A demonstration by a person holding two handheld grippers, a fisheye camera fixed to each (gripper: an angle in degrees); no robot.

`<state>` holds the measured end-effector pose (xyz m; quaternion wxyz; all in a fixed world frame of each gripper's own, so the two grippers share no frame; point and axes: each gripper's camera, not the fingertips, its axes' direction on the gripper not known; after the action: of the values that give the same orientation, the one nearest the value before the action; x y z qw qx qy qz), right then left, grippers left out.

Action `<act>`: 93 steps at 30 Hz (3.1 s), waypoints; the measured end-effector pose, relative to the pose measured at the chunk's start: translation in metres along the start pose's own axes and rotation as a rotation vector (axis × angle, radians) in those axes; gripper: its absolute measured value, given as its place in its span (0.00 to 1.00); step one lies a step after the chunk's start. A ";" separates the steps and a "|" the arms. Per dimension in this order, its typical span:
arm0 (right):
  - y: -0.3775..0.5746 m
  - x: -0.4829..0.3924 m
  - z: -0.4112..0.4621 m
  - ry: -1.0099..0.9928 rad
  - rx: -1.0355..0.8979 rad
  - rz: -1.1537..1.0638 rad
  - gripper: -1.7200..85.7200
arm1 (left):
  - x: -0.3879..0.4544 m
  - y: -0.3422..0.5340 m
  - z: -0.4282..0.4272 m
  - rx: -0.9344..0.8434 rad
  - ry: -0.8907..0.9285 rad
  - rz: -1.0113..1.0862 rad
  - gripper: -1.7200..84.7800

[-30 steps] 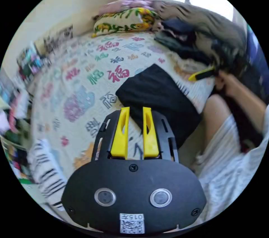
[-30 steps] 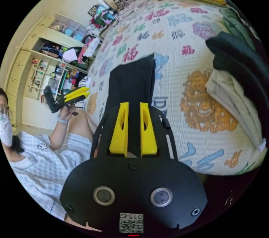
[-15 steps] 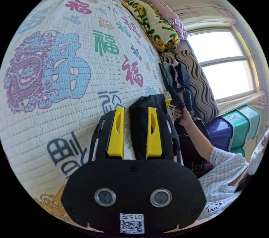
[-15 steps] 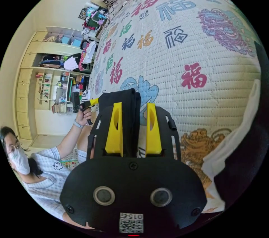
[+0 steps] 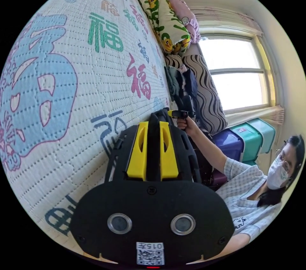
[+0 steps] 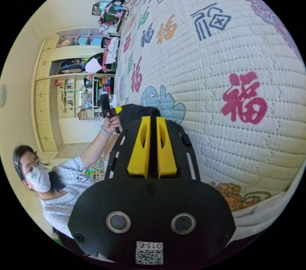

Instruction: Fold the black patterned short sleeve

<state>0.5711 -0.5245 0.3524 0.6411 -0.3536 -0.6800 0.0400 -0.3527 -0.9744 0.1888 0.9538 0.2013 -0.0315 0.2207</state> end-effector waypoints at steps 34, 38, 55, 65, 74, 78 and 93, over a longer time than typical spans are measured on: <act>0.147 -0.058 -0.014 0.045 0.139 -0.192 0.03 | 0.085 0.039 0.015 0.082 0.042 0.123 0.02; 0.190 -0.070 -0.002 0.045 0.122 -0.291 0.03 | 0.134 0.089 0.004 0.066 0.030 0.401 0.01; 0.342 -0.027 0.172 0.396 -0.204 -0.251 0.05 | 0.124 0.303 0.129 -0.239 -0.200 0.377 0.03; 0.368 -0.015 0.166 0.328 0.080 -0.140 0.11 | 0.124 0.324 0.216 -0.137 -0.437 0.251 0.13; 0.337 0.018 0.239 0.366 -0.067 0.024 0.04 | 0.091 0.333 0.270 -0.204 -0.608 0.242 0.08; 0.348 0.007 0.236 0.388 -0.062 0.011 0.02 | 0.090 0.337 0.283 -0.233 -0.663 0.260 0.07; 0.378 0.031 0.274 0.492 -0.085 0.100 0.02 | 0.058 0.345 0.354 -0.342 -0.688 0.358 0.02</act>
<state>0.4892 -0.1169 0.1391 0.7690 -0.4126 -0.4863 -0.0443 -0.4398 -0.8076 0.6495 0.8540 0.0932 -0.4188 0.2944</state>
